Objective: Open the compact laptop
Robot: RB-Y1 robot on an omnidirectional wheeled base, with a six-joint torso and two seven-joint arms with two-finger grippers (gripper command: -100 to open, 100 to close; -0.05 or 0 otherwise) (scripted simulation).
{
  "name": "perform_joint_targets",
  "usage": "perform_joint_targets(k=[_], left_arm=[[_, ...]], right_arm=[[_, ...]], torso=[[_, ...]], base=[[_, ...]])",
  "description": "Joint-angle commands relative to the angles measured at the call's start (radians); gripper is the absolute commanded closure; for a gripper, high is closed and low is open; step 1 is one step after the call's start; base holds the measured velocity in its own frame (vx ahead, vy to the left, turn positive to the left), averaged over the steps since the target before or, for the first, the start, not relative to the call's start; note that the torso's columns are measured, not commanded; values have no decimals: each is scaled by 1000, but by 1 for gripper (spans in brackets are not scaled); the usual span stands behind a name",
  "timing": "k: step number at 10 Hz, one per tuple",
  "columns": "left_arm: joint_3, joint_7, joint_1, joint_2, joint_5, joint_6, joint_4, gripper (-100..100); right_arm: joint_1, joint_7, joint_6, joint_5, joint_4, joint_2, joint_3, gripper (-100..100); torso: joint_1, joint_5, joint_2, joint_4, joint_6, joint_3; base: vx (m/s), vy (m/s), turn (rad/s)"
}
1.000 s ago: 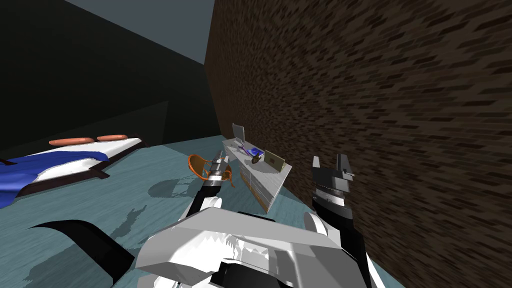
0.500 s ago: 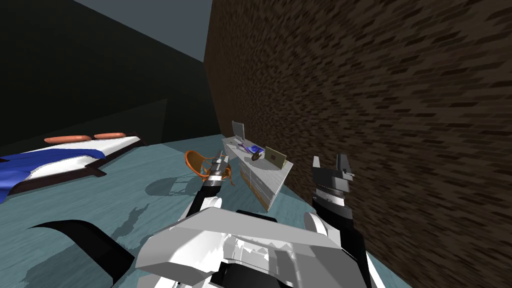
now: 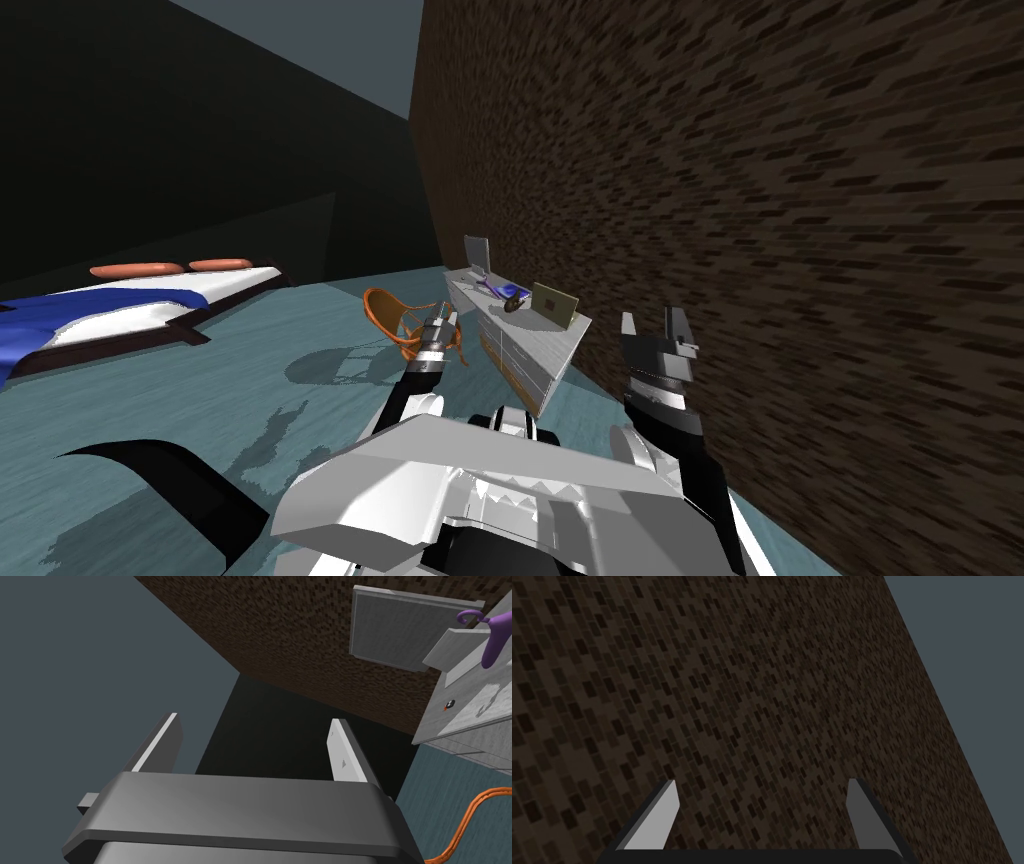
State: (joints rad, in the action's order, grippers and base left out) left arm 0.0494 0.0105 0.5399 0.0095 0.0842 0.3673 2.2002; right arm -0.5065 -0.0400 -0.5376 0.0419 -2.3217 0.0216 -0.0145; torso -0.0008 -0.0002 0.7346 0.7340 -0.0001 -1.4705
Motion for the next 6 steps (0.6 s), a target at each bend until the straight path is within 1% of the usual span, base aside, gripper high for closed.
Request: perform_joint_targets(k=[1,4,6], left_arm=[[0,0,0,0,0,0,0,0],[0,0,0,0,0,0,0,0],[0,0,0,0,0,0,0,0]], right_arm=[[10,27,-2,-26,30,72,7,-100],[34,77,-1,-77,84,145,19,-100],[54,119,-2,-119,127,188,29,-100]], torso=[[0,0,2,3,0,-5],[0,0,3,4,0,-6],[0,0,3,4,0,-6]], base=[[-2,-27,101],[-2,-41,111],[-7,-53,156]])
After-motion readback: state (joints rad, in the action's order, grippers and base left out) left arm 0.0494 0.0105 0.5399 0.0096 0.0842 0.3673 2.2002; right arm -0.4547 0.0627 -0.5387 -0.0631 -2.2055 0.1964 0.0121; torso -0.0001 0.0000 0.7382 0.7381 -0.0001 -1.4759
